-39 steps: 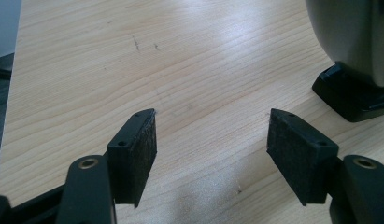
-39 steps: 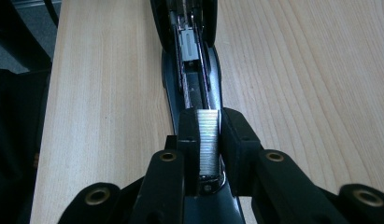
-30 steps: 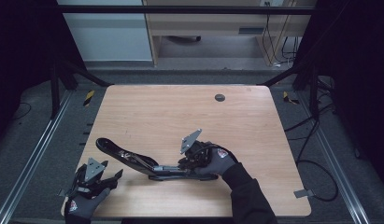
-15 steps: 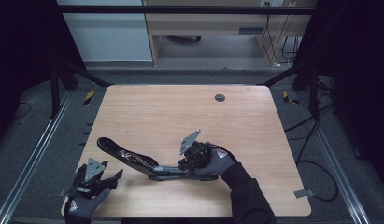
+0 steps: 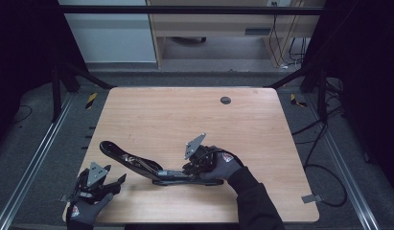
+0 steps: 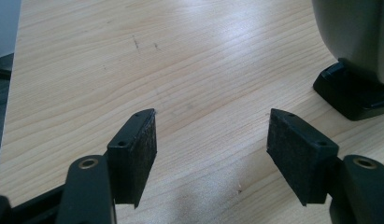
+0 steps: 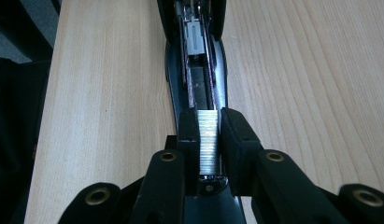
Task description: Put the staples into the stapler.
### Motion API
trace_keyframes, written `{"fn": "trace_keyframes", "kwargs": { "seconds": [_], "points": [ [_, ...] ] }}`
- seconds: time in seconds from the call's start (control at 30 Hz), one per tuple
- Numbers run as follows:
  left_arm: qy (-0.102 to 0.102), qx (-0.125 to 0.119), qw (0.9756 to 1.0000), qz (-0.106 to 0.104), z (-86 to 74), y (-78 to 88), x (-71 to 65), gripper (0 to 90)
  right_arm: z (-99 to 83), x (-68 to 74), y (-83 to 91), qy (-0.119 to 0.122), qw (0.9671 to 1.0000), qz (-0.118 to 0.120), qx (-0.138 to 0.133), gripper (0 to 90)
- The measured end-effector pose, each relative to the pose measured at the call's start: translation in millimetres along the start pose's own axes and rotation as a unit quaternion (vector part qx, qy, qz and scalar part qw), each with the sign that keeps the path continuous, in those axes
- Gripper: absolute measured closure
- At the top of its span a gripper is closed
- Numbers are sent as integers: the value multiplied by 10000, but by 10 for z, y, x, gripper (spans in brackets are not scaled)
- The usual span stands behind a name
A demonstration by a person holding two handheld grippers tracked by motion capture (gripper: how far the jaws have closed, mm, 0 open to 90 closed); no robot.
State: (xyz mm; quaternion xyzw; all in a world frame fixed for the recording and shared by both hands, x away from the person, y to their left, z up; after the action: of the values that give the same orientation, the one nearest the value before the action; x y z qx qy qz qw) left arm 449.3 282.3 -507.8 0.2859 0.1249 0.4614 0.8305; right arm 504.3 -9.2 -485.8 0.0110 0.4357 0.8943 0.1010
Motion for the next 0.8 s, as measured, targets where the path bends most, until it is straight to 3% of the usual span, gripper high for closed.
{"fn": "trace_keyframes", "kwargs": {
  "seconds": [0.8],
  "points": [
    [-19,0,10000,-6,1,-5,-3,329,-5,-2,4,21,10000,-5,3,786]
  ]
}}
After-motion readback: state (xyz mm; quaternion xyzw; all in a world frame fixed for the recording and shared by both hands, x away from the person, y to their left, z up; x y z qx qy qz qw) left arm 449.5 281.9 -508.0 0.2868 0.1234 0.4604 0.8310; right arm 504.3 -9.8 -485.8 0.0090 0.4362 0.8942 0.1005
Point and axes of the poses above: each handheld gripper's, and its own axes: y roughly backward along the jaws, z roughly out of its top, x roughly to its left, the point moved 6 cm from there along -y, roughly forward along the jaws, and after that the axes turned 7 degrees about -z, right-handed, at the moved point
